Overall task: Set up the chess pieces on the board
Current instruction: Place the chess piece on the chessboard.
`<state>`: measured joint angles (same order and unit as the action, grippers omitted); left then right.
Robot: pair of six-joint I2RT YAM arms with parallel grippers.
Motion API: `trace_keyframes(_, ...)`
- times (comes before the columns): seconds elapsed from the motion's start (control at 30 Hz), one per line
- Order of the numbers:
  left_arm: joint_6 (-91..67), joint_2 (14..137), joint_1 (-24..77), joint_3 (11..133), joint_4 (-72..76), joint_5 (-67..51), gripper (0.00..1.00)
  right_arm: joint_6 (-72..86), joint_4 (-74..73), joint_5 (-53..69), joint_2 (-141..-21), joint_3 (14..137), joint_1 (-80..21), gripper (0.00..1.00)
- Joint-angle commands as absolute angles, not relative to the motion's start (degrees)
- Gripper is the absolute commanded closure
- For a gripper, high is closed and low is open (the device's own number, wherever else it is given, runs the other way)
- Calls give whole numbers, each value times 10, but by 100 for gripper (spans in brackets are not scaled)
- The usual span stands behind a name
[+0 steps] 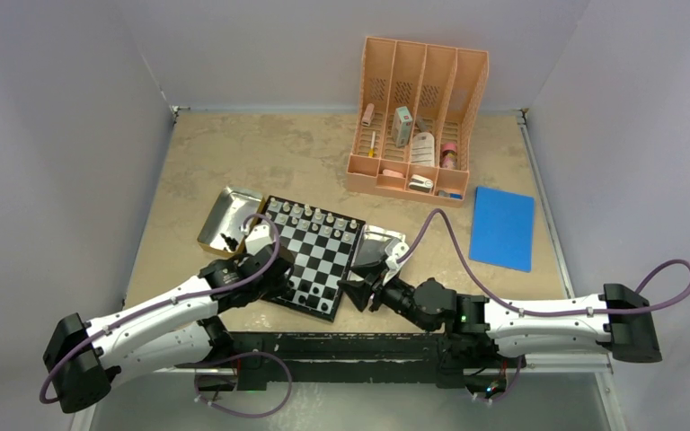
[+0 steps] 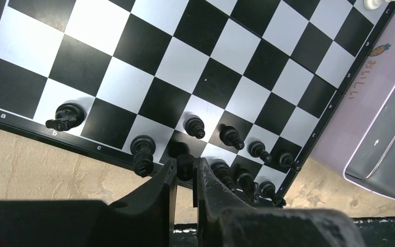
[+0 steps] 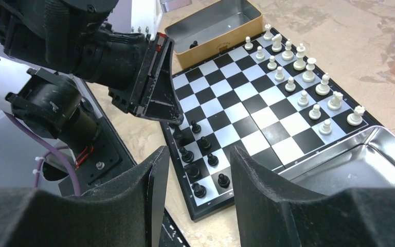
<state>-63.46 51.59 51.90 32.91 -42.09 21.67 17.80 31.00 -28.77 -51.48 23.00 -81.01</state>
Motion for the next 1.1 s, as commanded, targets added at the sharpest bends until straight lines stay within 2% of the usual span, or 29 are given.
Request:
trace_keyframes(0.0, -619, 514, 523, 324, -387, 231, 100, 174, 328, -291, -500, 233, -811, 50)
trace_keyframes(0.77, -615, 551, 528, 319, -375, 247, 96, 173, 327, -301, -495, 233, -812, 50)
trace_keyframes(1.07, -619, 555, 534, 326, -384, 255, 91, 164, 329, -299, -507, 243, -812, 49)
